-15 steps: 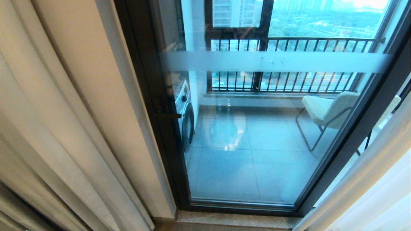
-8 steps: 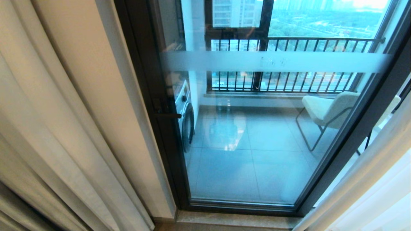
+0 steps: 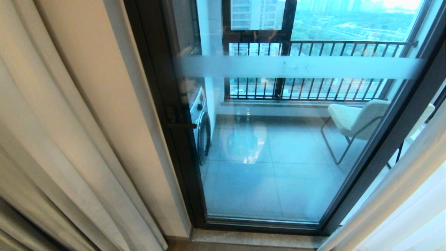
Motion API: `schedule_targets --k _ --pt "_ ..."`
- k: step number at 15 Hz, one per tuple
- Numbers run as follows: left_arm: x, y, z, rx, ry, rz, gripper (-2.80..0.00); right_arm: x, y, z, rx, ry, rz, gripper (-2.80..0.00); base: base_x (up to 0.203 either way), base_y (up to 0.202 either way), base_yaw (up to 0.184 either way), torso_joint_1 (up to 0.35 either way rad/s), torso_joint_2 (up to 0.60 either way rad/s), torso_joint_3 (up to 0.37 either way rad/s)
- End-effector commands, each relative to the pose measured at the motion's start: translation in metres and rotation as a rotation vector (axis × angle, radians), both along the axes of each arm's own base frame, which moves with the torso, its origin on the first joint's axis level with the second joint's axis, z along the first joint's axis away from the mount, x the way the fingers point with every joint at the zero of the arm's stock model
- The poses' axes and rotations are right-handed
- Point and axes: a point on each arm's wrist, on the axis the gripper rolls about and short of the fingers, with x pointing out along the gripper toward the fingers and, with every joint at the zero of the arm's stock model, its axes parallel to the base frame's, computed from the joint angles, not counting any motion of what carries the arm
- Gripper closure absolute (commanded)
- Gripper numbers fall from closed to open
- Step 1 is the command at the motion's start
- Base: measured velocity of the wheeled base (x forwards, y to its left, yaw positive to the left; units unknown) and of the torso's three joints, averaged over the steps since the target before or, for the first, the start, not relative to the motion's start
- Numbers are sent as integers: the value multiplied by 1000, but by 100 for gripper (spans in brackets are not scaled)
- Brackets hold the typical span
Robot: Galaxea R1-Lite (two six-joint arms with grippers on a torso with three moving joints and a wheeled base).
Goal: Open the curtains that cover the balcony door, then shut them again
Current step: Pull the inner curtains open on both sides
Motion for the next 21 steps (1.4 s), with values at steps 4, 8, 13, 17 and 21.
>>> schedule_targets --k 4,8,13,17,21 --pt "0 0 0 1 1 -8 0 0 0 0 0 -1 1 0 0 0 0 0 0 0" --pt "0 0 0 -1 -1 -10 0 0 0 0 0 -1 1 0 0 0 0 0 0 0" --pt "0 0 0 1 -1 -11 0 0 0 0 0 -1 1 0 0 0 0 0 0 0" --pt "0 0 0 1 -1 -11 0 0 0 0 0 -1 1 0 0 0 0 0 0 0" --pt "0 0 0 1 -1 -11 0 0 0 0 0 -1 1 0 0 -105 0 4 3 2"
